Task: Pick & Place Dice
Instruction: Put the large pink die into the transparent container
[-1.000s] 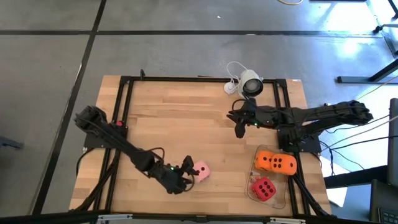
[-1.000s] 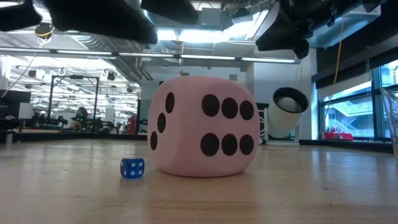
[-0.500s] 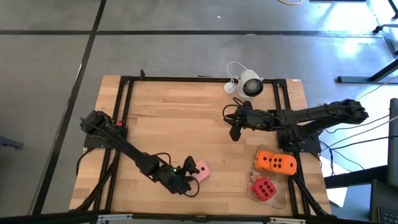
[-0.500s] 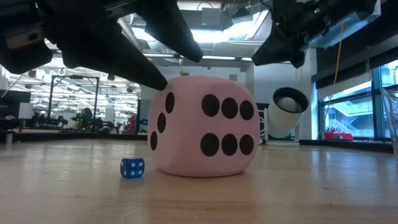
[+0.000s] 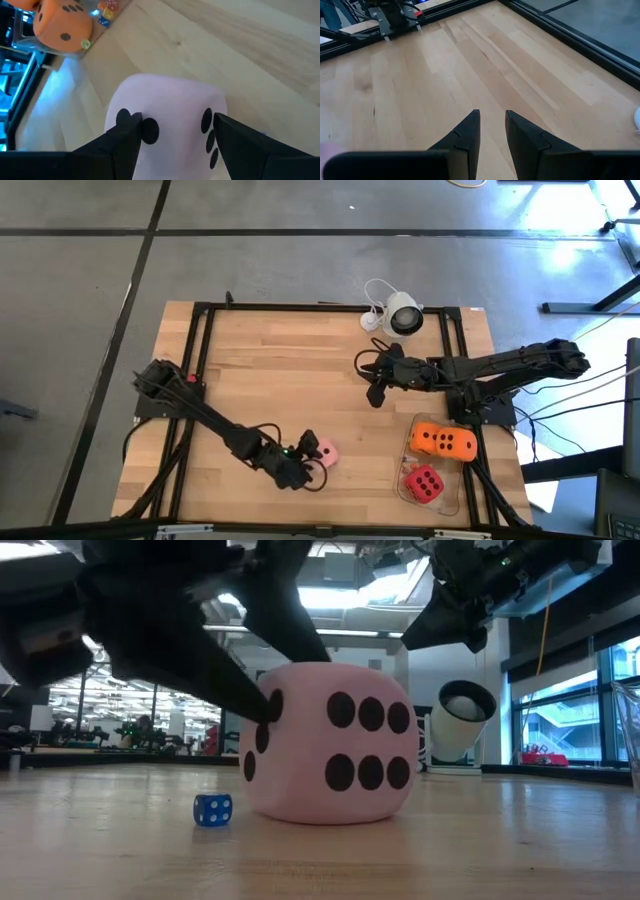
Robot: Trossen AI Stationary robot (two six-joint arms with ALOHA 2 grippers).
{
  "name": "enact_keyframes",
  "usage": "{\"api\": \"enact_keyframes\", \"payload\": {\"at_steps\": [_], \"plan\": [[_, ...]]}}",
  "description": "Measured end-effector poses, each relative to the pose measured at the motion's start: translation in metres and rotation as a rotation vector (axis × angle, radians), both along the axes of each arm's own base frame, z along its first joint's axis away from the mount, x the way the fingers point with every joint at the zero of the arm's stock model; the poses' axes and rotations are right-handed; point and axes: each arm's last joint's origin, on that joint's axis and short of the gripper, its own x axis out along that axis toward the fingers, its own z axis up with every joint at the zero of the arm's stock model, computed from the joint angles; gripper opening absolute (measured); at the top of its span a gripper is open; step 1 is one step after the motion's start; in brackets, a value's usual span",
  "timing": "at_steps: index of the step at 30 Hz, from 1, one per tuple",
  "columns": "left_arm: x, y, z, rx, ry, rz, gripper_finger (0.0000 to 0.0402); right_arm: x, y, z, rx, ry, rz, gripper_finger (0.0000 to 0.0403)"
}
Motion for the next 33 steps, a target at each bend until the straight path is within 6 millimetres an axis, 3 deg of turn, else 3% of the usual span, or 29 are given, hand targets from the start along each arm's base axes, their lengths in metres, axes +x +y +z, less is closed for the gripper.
{"api": "enact_keyframes", "payload": {"at_steps": [9,18,21,26,33], "plan": [[0.012,0.004,-0.025,0.03,0.014,0.087,0.022,0.0,0.0,0.0,-0.001,-0.003,0.001,0.0094],[0.01,0.006,-0.027,0.128,-0.03,0.202,0.0087,-0.003,0.0,0.006,-0.018,-0.028,0.009,0.0094],[0.008,0.003,-0.026,0.162,-0.054,0.233,0.0057,-0.008,-0.001,0.018,-0.03,-0.095,0.019,0.0094],[0.002,-0.001,-0.019,0.199,-0.093,0.26,0.0044,-0.028,-0.001,0.051,-0.087,-0.264,0.055,0.0094],[-0.001,-0.01,0.017,0.175,-0.273,0.263,0.0042,-0.072,0.0,0.1,-0.155,-0.566,0.094,0.0094]]}}
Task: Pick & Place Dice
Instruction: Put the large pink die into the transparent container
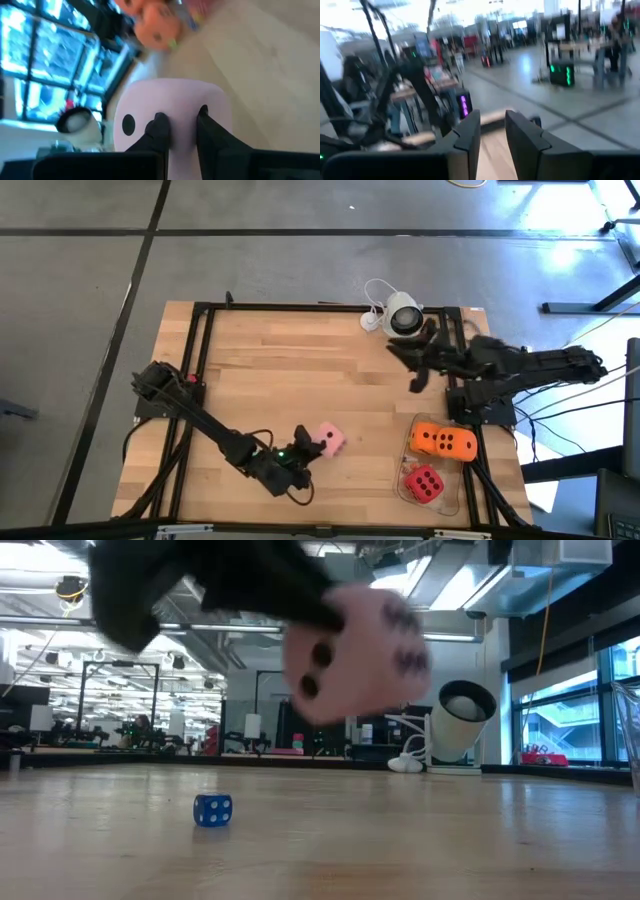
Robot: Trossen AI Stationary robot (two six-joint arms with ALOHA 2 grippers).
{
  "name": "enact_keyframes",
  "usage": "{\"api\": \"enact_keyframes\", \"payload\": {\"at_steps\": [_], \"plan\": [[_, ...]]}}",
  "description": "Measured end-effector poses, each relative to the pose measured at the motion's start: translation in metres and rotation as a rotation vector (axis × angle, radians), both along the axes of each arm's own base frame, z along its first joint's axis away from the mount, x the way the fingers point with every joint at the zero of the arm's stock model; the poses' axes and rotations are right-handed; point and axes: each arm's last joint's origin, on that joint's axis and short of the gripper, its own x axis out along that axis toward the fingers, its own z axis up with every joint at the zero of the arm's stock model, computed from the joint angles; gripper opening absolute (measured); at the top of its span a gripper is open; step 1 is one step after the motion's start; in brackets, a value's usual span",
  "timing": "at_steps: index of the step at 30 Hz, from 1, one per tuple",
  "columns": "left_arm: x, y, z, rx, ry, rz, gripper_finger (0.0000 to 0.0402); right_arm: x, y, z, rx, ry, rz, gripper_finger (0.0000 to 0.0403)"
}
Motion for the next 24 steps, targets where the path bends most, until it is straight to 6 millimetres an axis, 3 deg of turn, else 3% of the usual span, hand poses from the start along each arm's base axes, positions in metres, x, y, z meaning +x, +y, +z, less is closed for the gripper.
{"api": "enact_keyframes", "payload": {"at_steps": [5,13,24], "plan": [[0.008,-0.001,0.025,-0.017,-0.175,-0.055,0.004,-0.018,0.001,0.013,-0.012,-0.095,0.017,0.0093],[0.028,0.023,0.052,-0.101,-0.408,-0.184,0.0039,-0.013,0.005,0.01,-0.01,-0.073,0.04,0.0093],[0.062,0.071,0.056,-0.326,-0.52,-0.409,0.0036,-0.011,0.009,0.009,-0.016,-0.064,0.061,0.0093]]}}
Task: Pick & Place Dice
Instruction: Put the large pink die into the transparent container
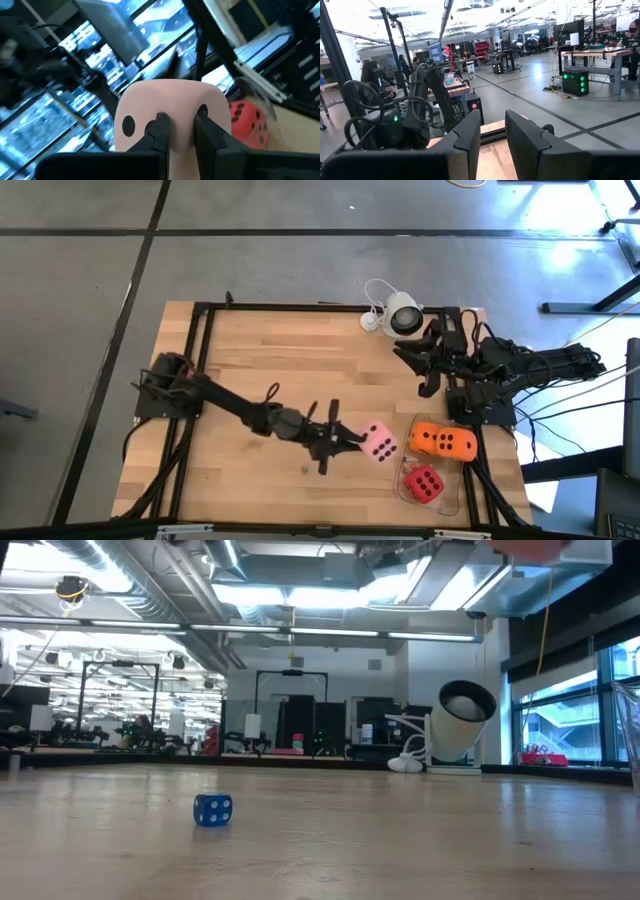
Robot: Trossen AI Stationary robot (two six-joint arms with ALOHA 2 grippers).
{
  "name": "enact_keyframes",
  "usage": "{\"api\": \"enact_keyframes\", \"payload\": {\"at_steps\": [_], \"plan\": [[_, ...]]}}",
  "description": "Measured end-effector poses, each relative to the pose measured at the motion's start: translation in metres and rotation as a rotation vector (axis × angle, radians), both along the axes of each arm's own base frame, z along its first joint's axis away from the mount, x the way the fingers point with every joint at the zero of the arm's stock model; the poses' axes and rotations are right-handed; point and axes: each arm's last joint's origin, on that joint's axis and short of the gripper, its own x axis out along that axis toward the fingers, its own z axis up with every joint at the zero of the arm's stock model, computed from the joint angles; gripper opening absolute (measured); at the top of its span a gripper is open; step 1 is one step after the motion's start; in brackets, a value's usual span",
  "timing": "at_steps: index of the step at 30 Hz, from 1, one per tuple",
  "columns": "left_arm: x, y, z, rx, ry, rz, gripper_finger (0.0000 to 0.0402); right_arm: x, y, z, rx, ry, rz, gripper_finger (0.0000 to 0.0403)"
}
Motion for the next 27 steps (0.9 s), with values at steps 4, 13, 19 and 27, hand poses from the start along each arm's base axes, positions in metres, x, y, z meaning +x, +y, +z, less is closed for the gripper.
{"api": "enact_keyframes", "payload": {"at_steps": [4,13,19,27], "plan": [[0.027,0.001,-0.005,0.011,-0.007,-0.044,0.0036,0.0,0.0,0.0,-0.003,0.001,0.0,0.0093],[0.087,0.006,-0.022,0.013,-0.035,-0.125,0.0035,0.0,0.002,0.0,-0.011,-0.001,0.065,0.0094],[0.113,0.007,-0.03,0.004,-0.064,-0.161,0.0035,0.001,0.003,0.0,-0.017,-0.003,0.117,0.0094],[0.137,0.015,-0.056,-0.025,-0.047,-0.144,0.0033,0.001,0.006,0.0,-0.026,-0.005,0.201,0.0094]]}}
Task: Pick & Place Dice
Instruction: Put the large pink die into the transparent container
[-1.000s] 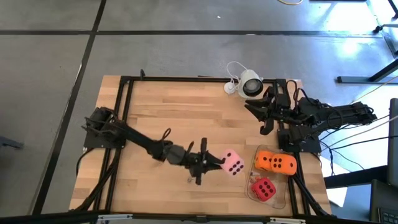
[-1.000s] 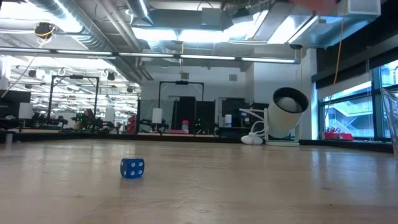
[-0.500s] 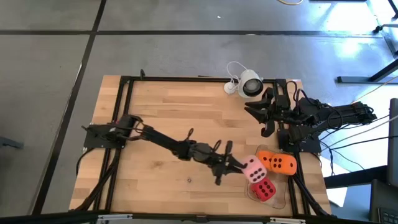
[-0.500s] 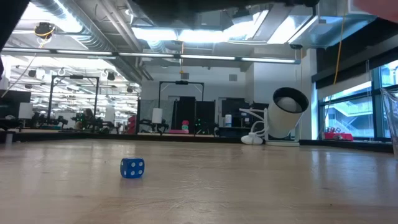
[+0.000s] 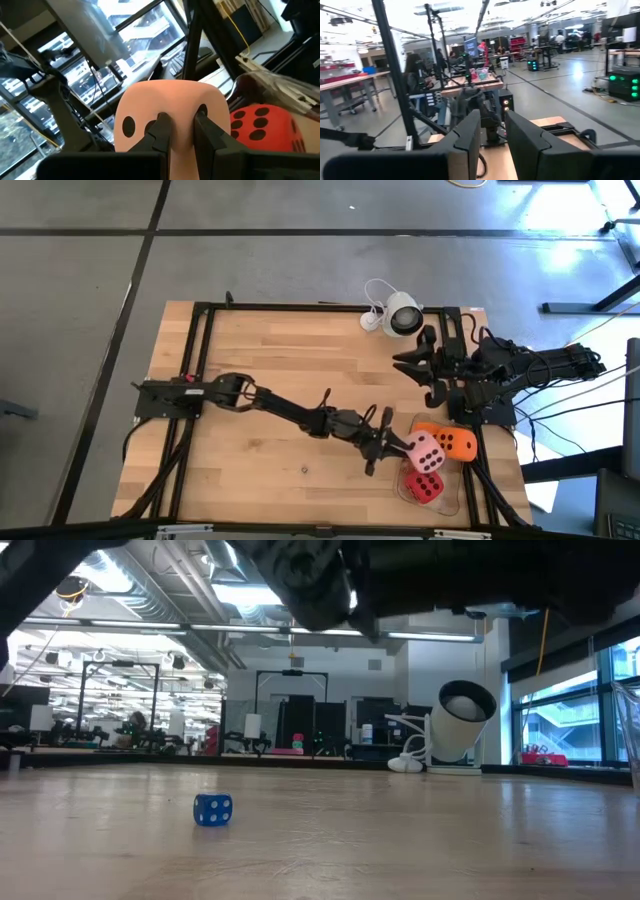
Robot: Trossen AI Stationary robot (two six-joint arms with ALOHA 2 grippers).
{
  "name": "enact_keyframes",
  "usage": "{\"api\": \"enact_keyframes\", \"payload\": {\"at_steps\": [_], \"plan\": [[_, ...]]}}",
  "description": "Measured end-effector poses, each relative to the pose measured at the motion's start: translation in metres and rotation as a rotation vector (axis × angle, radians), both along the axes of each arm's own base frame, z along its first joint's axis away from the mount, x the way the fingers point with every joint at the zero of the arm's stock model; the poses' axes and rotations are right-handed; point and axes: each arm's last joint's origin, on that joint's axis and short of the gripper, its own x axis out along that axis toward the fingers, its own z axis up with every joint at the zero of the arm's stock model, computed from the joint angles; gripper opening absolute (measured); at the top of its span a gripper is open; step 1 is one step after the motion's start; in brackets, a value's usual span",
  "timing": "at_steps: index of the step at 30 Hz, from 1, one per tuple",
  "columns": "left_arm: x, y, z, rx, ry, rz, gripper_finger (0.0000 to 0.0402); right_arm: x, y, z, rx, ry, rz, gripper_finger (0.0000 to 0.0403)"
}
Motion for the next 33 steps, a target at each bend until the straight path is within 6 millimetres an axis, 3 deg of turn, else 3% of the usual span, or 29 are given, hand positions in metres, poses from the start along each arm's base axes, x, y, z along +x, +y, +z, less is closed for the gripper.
{"api": "enact_keyframes", "payload": {"at_steps": [15,33], "plan": [[0.017,0.004,-0.03,-0.042,0.043,0.012,0.0035,0.0,0.001,0.0,-0.004,0.0,0.034,0.0094],[0.016,-0.004,-0.035,-0.002,0.073,0.032,0.0134,0.0,0.001,0.0,-0.001,0.0,0.034,0.0094]]}}
